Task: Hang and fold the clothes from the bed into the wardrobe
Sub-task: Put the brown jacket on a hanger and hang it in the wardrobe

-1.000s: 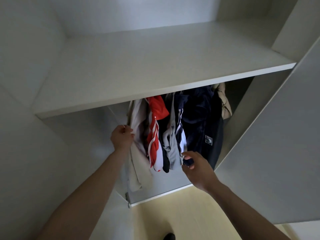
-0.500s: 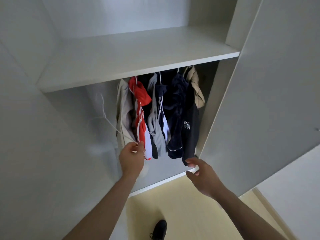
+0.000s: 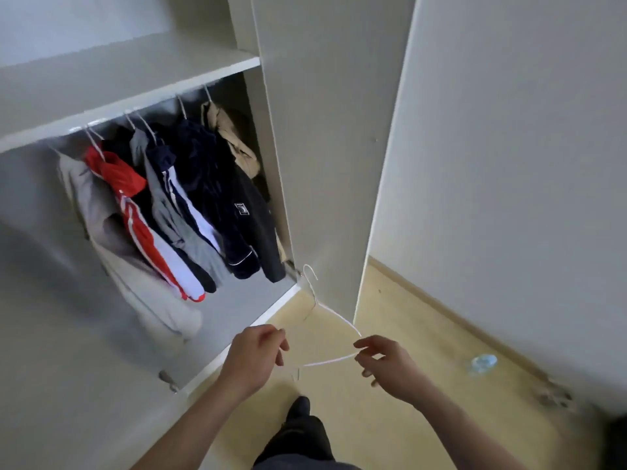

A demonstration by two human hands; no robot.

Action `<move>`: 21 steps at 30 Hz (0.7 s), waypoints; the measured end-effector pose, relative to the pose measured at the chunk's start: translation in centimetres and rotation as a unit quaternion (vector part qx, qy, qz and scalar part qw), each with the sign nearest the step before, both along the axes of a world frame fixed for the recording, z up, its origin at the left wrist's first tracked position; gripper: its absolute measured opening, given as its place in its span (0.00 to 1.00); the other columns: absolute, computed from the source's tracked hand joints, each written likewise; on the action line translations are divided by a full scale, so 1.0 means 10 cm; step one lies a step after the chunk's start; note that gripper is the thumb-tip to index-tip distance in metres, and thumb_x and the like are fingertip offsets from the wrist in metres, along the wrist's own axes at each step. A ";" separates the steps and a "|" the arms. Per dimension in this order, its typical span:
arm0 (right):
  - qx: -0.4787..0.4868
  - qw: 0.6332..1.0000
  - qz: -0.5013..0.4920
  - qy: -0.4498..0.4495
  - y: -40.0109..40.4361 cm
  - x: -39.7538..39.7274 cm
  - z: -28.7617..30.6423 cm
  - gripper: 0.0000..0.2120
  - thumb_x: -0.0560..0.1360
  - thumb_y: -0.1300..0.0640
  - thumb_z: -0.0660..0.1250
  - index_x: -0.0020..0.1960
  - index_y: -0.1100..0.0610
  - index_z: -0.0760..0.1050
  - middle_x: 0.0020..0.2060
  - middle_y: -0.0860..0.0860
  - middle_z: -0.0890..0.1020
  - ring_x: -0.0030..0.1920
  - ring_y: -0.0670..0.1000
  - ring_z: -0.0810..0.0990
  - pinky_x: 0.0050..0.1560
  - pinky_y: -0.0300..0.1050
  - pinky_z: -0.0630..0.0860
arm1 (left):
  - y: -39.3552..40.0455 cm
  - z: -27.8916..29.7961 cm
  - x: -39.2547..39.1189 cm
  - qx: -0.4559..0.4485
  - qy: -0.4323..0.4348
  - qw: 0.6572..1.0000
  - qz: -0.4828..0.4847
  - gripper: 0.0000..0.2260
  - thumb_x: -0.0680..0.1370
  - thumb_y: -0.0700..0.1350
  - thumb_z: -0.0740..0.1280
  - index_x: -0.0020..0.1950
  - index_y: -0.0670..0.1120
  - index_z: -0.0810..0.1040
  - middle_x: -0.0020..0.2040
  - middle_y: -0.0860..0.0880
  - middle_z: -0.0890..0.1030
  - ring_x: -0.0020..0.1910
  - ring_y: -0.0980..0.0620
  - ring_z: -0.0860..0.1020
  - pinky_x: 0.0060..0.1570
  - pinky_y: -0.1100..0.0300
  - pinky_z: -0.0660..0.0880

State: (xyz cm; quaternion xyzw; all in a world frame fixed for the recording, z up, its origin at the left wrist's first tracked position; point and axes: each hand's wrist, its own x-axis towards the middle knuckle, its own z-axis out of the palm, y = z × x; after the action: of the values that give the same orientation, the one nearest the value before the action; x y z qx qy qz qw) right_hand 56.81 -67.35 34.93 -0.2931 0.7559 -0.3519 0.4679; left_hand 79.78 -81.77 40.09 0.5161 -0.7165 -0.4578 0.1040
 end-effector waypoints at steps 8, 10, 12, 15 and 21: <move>-0.015 0.961 -0.270 -0.064 1.39 -0.34 -0.02 0.08 0.80 0.58 0.65 0.57 0.54 0.81 0.48 0.52 0.86 0.37 0.47 0.83 0.37 0.43 0.80 | 0.72 0.02 -1.39 -0.082 -0.027 0.926 -0.366 0.14 0.83 0.54 0.60 0.39 0.56 0.78 0.35 0.59 0.82 0.34 0.59 0.78 0.32 0.68 0.70; -0.027 0.938 -0.336 -0.079 1.73 -0.43 -0.02 0.08 0.82 0.56 0.65 0.56 0.54 0.81 0.47 0.51 0.86 0.37 0.47 0.83 0.37 0.43 0.80 | 0.93 0.05 -1.81 -0.120 -0.021 0.891 -0.437 0.15 0.83 0.55 0.60 0.39 0.56 0.78 0.35 0.60 0.82 0.35 0.59 0.79 0.34 0.67 0.71; -0.040 0.914 -0.392 -0.094 2.01 -0.51 -0.03 0.08 0.82 0.54 0.65 0.55 0.53 0.82 0.45 0.50 0.86 0.36 0.46 0.83 0.37 0.43 0.80 | 1.13 0.04 -2.17 -0.145 -0.001 0.862 -0.486 0.15 0.84 0.55 0.59 0.39 0.56 0.77 0.36 0.62 0.81 0.36 0.60 0.79 0.36 0.66 0.71; -0.058 0.867 -0.480 -0.119 2.39 -0.65 -0.03 0.11 0.82 0.49 0.64 0.53 0.53 0.84 0.44 0.49 0.87 0.36 0.47 0.83 0.37 0.43 0.80 | 1.49 -0.02 -2.67 -0.145 0.034 0.811 -0.566 0.15 0.83 0.57 0.57 0.41 0.56 0.77 0.37 0.62 0.81 0.36 0.59 0.78 0.37 0.61 0.73; -0.102 0.740 -0.648 -0.149 3.05 -0.99 0.01 0.17 0.84 0.46 0.62 0.55 0.57 0.83 0.47 0.50 0.88 0.37 0.49 0.84 0.36 0.43 0.79 | 2.20 -0.14 -3.51 -0.079 0.068 0.711 -0.695 0.18 0.79 0.64 0.54 0.46 0.59 0.80 0.43 0.58 0.80 0.48 0.60 0.77 0.47 0.62 0.74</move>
State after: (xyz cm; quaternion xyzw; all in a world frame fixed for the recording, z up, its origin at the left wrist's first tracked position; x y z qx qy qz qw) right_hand 46.95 -36.80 35.05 0.2777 0.6439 -0.6841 0.2007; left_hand 44.66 -59.75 38.65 -0.1707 -0.8973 -0.3764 -0.1547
